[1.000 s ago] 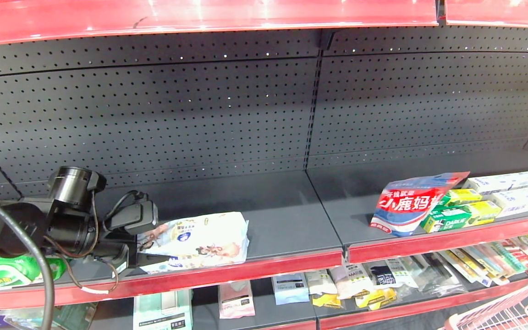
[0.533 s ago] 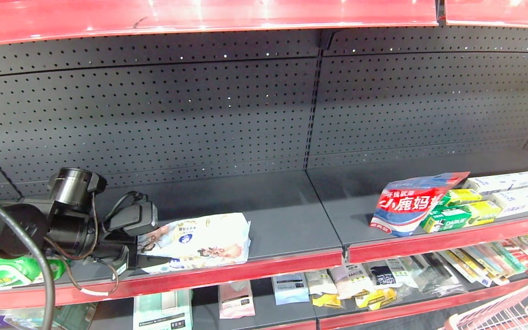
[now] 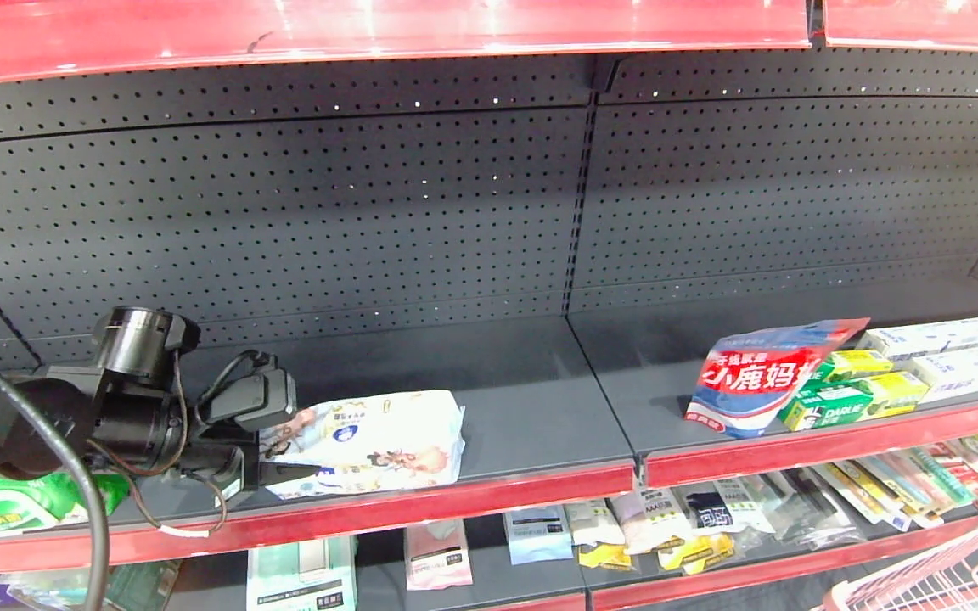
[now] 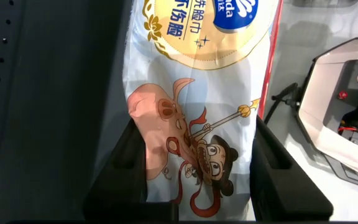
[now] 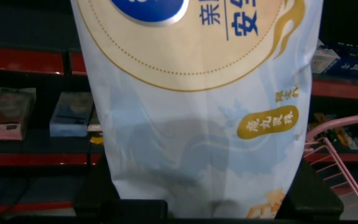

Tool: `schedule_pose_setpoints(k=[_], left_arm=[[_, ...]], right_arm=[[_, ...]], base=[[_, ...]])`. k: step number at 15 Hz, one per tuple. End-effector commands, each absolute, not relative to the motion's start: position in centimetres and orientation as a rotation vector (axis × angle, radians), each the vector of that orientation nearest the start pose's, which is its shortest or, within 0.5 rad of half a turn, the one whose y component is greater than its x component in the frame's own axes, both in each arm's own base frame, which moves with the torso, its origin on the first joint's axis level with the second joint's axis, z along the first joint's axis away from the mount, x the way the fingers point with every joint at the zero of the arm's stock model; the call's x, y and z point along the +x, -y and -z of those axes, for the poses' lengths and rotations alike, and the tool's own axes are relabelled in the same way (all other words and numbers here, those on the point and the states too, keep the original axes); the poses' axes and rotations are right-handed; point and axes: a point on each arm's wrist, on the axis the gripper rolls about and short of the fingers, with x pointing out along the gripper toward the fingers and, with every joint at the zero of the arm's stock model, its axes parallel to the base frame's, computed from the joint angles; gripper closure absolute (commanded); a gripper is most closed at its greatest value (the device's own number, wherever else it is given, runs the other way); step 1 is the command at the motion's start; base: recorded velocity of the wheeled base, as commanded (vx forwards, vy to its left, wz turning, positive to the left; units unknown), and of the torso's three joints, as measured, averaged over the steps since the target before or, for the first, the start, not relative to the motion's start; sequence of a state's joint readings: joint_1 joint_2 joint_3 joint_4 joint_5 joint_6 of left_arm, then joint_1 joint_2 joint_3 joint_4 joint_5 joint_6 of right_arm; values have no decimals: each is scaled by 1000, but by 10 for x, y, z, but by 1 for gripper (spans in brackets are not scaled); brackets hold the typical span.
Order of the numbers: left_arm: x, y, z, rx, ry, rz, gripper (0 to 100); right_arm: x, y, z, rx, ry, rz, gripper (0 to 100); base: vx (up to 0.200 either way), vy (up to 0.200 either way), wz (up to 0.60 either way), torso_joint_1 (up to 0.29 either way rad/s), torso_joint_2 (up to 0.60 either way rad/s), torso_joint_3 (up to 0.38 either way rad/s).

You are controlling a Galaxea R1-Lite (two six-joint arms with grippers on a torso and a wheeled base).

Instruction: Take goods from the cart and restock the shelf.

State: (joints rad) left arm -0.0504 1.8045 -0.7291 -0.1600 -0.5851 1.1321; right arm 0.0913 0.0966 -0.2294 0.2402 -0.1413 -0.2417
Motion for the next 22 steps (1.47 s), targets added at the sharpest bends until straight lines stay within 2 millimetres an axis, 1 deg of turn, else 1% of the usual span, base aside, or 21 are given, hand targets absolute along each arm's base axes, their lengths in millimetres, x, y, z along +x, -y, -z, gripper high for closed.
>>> schedule_pose_setpoints(k=[1, 9, 12, 22], left_arm=[[279, 26, -95, 778, -457, 1000, 100], [273, 26, -96, 763, -458, 1013, 100], [266, 26, -95, 757, -469, 1019, 100], [266, 27, -98, 769, -453, 1013, 100]], right_arm=[[-33, 6, -116, -253, -112, 37, 100], [-33, 6, -117, -255, -112, 37, 100], [-33, 6, -116, -255, -114, 36, 100], [-33, 6, -116, -255, -114, 36, 100]], base=[[0, 0, 0, 0, 0, 0], [0, 0, 0, 0, 0, 0], [0, 0, 0, 0, 0, 0], [0, 0, 0, 0, 0, 0]])
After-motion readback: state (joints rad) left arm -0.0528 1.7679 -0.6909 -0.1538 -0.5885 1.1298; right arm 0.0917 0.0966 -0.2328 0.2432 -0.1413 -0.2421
